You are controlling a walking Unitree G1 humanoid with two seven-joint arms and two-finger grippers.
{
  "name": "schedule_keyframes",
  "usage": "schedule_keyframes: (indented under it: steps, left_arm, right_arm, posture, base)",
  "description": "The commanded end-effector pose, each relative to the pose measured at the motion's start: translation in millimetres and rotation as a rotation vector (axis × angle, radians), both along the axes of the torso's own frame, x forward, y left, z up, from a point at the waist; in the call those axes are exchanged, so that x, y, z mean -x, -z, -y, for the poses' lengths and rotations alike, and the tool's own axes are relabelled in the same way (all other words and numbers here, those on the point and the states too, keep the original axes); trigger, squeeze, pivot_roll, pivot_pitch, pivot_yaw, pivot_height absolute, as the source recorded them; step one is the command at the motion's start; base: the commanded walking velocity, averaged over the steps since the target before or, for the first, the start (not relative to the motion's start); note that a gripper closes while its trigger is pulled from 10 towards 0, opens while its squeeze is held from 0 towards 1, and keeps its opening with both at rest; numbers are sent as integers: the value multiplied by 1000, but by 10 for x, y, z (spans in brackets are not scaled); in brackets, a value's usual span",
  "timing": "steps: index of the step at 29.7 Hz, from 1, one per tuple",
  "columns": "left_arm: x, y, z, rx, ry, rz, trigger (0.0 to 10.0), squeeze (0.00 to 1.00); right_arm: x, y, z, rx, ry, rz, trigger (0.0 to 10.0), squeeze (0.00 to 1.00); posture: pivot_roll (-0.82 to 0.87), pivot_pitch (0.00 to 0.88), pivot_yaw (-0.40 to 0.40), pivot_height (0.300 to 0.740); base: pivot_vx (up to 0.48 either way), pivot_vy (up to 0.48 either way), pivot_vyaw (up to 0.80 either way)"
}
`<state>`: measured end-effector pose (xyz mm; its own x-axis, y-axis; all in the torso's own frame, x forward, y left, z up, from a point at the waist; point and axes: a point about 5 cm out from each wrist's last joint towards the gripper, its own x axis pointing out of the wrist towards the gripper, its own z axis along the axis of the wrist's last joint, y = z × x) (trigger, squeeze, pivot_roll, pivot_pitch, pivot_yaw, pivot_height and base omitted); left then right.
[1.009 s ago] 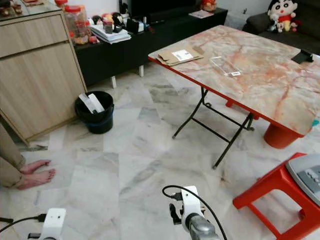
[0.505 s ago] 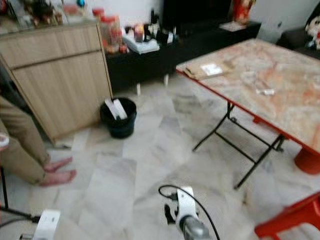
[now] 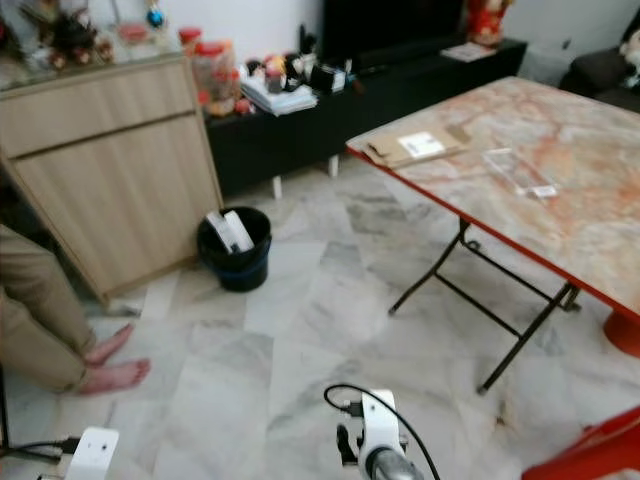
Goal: Picking trash to rubbish bin
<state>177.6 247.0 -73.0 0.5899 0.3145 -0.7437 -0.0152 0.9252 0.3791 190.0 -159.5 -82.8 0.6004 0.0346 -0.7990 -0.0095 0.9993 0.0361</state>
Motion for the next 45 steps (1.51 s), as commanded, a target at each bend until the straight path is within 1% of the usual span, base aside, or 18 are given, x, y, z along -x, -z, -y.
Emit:
schedule_keyframes:
  steps: [1,8,12,18,21,23,26,28,35,38,43,45]
  left_arm:
    - [79,4,-114,-29,-9,-26,10000,0]
    - [81,-2,-132,-34,-5,-25,10000,0]
    - [48,-15,-122,-34,6,-16,10000,0]
    - [59,-16,-141,-37,1,-18,10000,0]
    - [82,-9,-153,-37,-15,-23,10000,0]
    - [85,-2,-139,-35,-10,-24,10000,0]
    - [83,0,-126,-34,-2,-24,10000,0]
    - [80,12,-89,-28,5,-29,10000,0]
    - [52,17,-29,-15,-6,-17,10000,0]
    - [56,20,-25,-12,-14,-17,10000,0]
    - [86,31,-32,-9,-31,-18,10000,0]
    - [136,53,-34,-7,-37,-30,10000,0]
  right_arm:
    - [-94,-46,-109,-29,-5,33,10000,0]
    - [-92,-45,-116,-28,3,34,10000,0]
    - [-92,-47,-115,-32,3,41,10000,0]
    - [-64,-32,-121,-30,-1,33,10000,0]
    - [-75,-40,-96,-30,1,40,10000,0]
    - [-87,-48,-48,-20,4,44,10000,0]
    - [-88,-50,-27,-15,5,45,10000,0]
    - [-98,-57,-5,2,-28,48,10000,0]
    - [-115,-68,32,5,-40,50,10000,0]
    - [-136,-79,13,11,-59,57,10000,0]
    - [-154,-90,-8,18,-85,69,10000,0]
    - [-145,-84,-25,27,-101,65,10000,0]
  posture:
    - [160,22,25,740]
    - [151,25,36,740]
    - [142,40,38,740]
    - [130,25,39,740]
    - [120,20,40,740]
    - [117,19,38,740]
    - [116,19,37,740]
    - [112,11,26,740]
    - [120,4,-1,740]
    - [125,10,-8,740]
    - [129,23,-11,740]
    - [126,29,-6,740]
  base:
    - [345,0,0]
    - [355,0,0]
    - [362,0,0]
    - [361,0,0]
    - [354,0,0]
    - [358,0,0]
    - [360,0,0]
    - [358,0,0]
    - [360,0,0]
    - [363,0,0]
    - [360,0,315]
    - [364,0,800]
